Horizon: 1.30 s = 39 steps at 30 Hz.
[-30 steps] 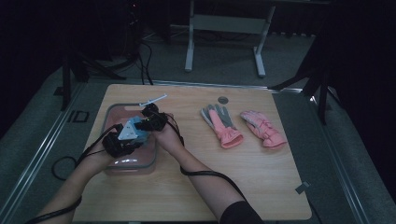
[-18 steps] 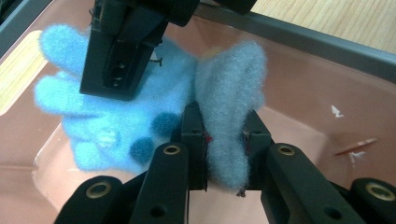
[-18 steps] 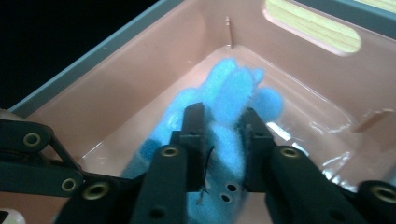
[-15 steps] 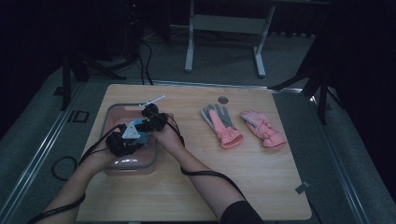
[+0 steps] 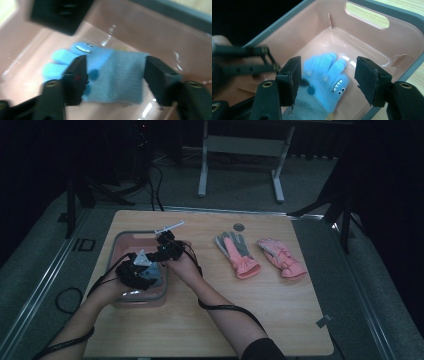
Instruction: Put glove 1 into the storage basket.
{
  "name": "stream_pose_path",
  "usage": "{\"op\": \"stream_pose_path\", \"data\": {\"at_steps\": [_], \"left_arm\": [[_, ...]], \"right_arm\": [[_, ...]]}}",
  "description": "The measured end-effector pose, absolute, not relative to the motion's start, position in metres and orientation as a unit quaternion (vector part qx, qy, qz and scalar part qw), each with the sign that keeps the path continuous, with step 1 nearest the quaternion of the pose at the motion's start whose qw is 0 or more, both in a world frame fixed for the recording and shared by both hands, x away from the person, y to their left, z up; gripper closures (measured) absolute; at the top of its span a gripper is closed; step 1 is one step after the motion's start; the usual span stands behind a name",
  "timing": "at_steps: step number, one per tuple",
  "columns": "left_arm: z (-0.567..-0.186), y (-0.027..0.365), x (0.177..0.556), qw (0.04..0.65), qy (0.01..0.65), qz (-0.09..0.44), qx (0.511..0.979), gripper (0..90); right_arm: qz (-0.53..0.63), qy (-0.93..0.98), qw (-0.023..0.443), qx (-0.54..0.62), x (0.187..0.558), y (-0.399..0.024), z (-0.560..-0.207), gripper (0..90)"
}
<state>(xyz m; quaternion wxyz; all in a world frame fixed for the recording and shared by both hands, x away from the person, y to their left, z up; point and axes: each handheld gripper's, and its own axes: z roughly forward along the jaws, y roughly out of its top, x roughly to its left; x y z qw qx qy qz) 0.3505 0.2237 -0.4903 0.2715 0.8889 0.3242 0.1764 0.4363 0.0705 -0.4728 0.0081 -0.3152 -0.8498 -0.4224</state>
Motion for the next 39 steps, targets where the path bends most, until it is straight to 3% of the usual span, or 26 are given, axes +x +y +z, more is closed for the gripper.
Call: {"op": "stream_pose_path", "data": {"at_steps": [3, 5, 9, 16, 21, 39], "left_arm": [[-0.48, 0.229, 0.347, 0.297, 0.338, 0.186, 0.874, 16.6], [-0.477, 0.23, 0.345, 0.302, 0.342, 0.191, 0.869, 14.4], [-0.469, 0.232, 0.335, 0.347, 0.348, 0.192, 0.85, 13.0], [-0.462, 0.222, 0.319, 0.398, 0.352, 0.184, 0.827, 12.9], [-0.459, 0.211, 0.313, 0.418, 0.342, 0.18, 0.822, 12.9], [-0.452, 0.151, 0.293, 0.463, 0.294, 0.154, 0.822, 13.0]], "right_arm": [[-0.437, -0.847, 0.018, -0.302, 0.434, 0.065, -0.469, 28.6], [-0.439, -0.847, 0.021, -0.3, 0.433, 0.063, -0.467, 27.2], [-0.455, -0.844, 0.025, -0.283, 0.427, 0.054, -0.457, 22.0], [-0.474, -0.835, 0.012, -0.279, 0.422, 0.029, -0.445, 21.2], [-0.484, -0.836, -0.034, -0.255, 0.413, 0.007, -0.439, 21.8], [-0.468, -0.846, -0.058, -0.25, 0.389, -0.067, -0.45, 15.3]]}}
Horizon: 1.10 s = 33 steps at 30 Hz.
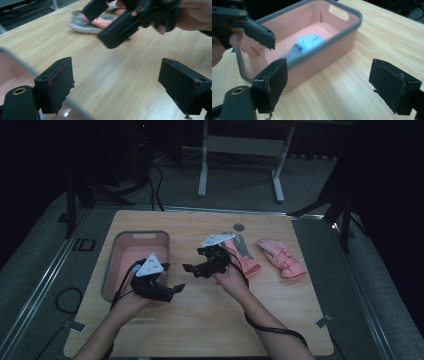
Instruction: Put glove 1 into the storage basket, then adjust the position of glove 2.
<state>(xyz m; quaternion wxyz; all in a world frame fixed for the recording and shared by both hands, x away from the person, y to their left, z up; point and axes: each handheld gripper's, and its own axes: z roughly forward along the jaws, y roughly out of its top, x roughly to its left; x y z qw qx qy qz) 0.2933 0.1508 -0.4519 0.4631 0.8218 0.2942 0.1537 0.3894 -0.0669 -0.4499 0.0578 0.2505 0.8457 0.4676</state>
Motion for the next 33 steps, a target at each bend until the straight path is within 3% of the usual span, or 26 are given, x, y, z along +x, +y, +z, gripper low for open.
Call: {"op": "stream_pose_path", "data": {"at_steps": [10, 26, 30, 33], "left_arm": [[-0.461, 0.114, 0.286, 0.467, 0.268, 0.138, 0.831, 13.0], [-0.5, 0.083, 0.275, 0.474, 0.257, 0.112, 0.835, 12.9], [-0.508, 0.077, 0.271, 0.474, 0.254, 0.112, 0.836, 11.8], [-0.514, 0.073, 0.268, 0.474, 0.256, 0.103, 0.836, 11.1]], "right_arm": [[0.45, 0.852, 0.082, 0.255, 0.377, -0.105, -0.461, 13.7], [0.466, 0.831, 0.058, 0.297, 0.366, -0.165, -0.483, 12.7], [0.466, 0.832, 0.079, 0.29, 0.363, -0.179, -0.483, 10.7], [0.463, 0.831, 0.11, 0.287, 0.36, -0.19, -0.484, 20.0]]}}
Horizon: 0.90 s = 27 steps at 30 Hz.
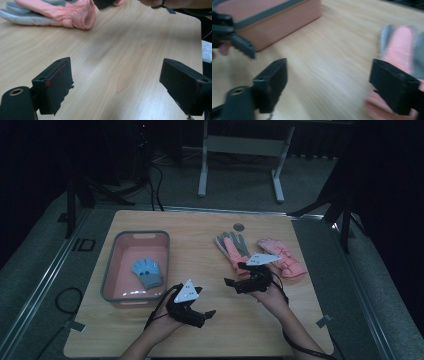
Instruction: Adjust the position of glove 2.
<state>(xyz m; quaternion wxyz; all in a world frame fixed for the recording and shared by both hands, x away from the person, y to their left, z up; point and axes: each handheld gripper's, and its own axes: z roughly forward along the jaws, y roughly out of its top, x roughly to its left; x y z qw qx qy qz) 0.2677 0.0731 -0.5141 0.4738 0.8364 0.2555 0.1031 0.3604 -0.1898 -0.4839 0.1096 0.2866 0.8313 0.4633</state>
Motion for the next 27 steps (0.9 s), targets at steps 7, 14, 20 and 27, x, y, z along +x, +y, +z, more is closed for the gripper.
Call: {"op": "stream_pose_path", "data": {"at_steps": [7, 14, 20, 27], "left_arm": [[-0.534, 0.069, 0.264, 0.477, 0.277, 0.093, 0.829, 3.8], [-0.542, 0.067, 0.255, 0.471, 0.264, 0.119, 0.833, 1.5], [-0.547, 0.069, 0.252, 0.481, 0.27, 0.12, 0.825, 0.2], [-0.549, 0.068, 0.25, 0.486, 0.271, 0.105, 0.824, 0.2]], "right_arm": [[0.461, 0.824, 0.116, 0.309, 0.37, -0.218, -0.484, 63.4], [0.452, 0.813, 0.151, 0.334, 0.391, -0.237, -0.476, 65.1], [0.454, 0.79, 0.168, 0.377, 0.421, -0.247, -0.473, 63.2], [0.429, 0.801, 0.16, 0.386, 0.453, -0.231, -0.485, 63.1]]}}
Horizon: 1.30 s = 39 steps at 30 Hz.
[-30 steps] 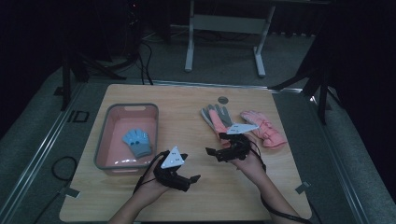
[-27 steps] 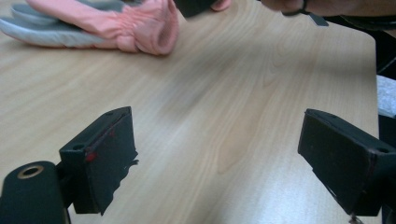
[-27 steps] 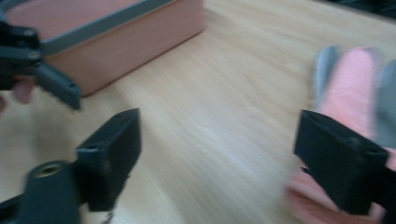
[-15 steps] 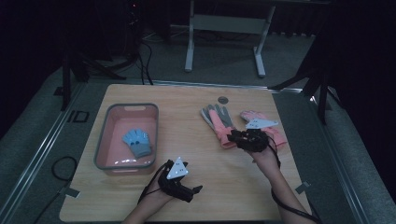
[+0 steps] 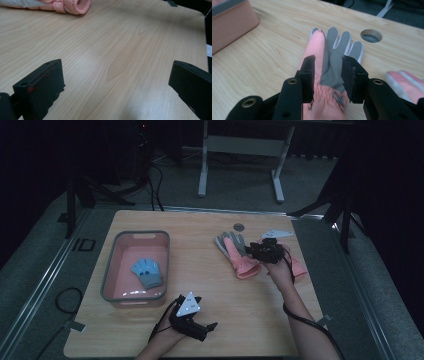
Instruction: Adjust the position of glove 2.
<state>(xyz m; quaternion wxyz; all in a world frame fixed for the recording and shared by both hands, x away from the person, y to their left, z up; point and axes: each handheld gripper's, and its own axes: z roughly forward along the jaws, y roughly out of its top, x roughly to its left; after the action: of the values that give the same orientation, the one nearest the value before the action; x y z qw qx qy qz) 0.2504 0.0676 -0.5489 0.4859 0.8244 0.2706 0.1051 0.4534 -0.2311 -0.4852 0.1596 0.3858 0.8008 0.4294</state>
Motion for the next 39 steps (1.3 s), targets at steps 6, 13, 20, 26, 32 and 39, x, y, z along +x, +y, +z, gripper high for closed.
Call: {"op": "stream_pose_path", "data": {"at_steps": [6, 13, 20, 26, 32, 39], "left_arm": [[-0.55, 0.072, 0.251, 0.486, 0.275, 0.102, 0.823, 0.2], [-0.548, 0.076, 0.252, 0.489, 0.28, 0.107, 0.819, 0.2], [-0.55, 0.076, 0.252, 0.484, 0.276, 0.106, 0.824, 0.3], [-0.55, 0.076, 0.252, 0.488, 0.274, 0.104, 0.822, 0.3], [-0.551, 0.077, 0.252, 0.488, 0.276, 0.106, 0.821, 0.2], [-0.552, 0.076, 0.252, 0.489, 0.278, 0.112, 0.819, 0.3]], "right_arm": [[0.409, 0.808, 0.151, 0.396, 0.471, -0.221, -0.497, 61.9], [0.371, 0.819, 0.147, 0.413, 0.493, -0.212, -0.512, 61.6], [0.34, 0.837, 0.158, 0.398, 0.495, -0.204, -0.533, 65.1], [0.338, 0.835, 0.169, 0.399, 0.49, -0.201, -0.534, 84.8], [0.363, 0.791, 0.168, 0.463, 0.477, -0.2, -0.522, 88.8], [0.385, 0.759, 0.18, 0.493, 0.436, -0.199, -0.495, 88.8]]}}
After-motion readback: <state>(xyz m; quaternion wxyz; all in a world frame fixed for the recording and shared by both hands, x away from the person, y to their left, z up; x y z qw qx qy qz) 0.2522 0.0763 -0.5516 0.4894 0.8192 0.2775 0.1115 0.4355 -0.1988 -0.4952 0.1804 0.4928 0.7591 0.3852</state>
